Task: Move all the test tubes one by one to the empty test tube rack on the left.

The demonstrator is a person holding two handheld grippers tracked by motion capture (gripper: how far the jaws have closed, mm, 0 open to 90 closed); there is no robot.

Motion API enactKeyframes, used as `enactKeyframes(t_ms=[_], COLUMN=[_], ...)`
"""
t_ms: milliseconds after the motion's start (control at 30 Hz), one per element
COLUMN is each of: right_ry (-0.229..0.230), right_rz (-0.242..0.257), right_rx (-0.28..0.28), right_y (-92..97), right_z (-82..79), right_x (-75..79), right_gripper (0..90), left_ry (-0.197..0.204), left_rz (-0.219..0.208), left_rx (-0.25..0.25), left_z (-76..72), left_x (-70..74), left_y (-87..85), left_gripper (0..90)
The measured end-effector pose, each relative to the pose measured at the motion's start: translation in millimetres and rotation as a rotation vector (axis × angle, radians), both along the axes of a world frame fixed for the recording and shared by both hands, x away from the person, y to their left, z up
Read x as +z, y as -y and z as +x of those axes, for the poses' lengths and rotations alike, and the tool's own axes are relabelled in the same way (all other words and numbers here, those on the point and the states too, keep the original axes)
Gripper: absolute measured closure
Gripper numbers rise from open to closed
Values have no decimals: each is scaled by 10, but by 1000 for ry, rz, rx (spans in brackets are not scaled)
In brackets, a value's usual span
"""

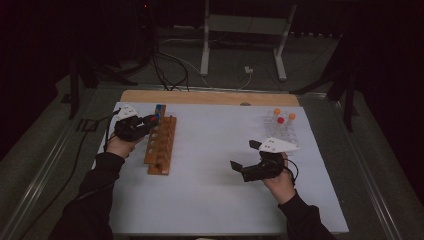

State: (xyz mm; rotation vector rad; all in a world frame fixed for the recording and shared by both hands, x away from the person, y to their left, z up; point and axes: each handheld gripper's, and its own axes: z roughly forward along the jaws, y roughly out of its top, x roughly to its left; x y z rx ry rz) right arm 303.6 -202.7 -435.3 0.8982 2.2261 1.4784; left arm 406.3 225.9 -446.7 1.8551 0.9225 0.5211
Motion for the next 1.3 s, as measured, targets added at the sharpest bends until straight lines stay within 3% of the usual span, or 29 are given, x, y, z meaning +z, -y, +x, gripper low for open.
enactKeyframes(t_ms=[300, 600, 833, 1100, 1300], right_ry=[28, 52, 39, -8, -38], right_rz=[17, 17, -4, -58, -70], right_rx=[-40, -195, -315, -392, -444], right_y=[146, 598, 929, 1029, 1062], right_z=[25, 171, 312, 549, 705], right_x=[87, 144, 91, -118, -227], right_gripper=[0, 0, 0, 57, 253], left_ry=[23, 24, 28, 41, 40], left_rz=[-52, -91, -96, -109, -108], left_rx=[-25, -87, -114, -117, -117], left_z=[-222, -488, -581, -611, -610], left_x=[125, 188, 183, 195, 189], left_y=[-18, 64, 79, 62, 65], left_gripper=[301, 40, 25, 25, 25])
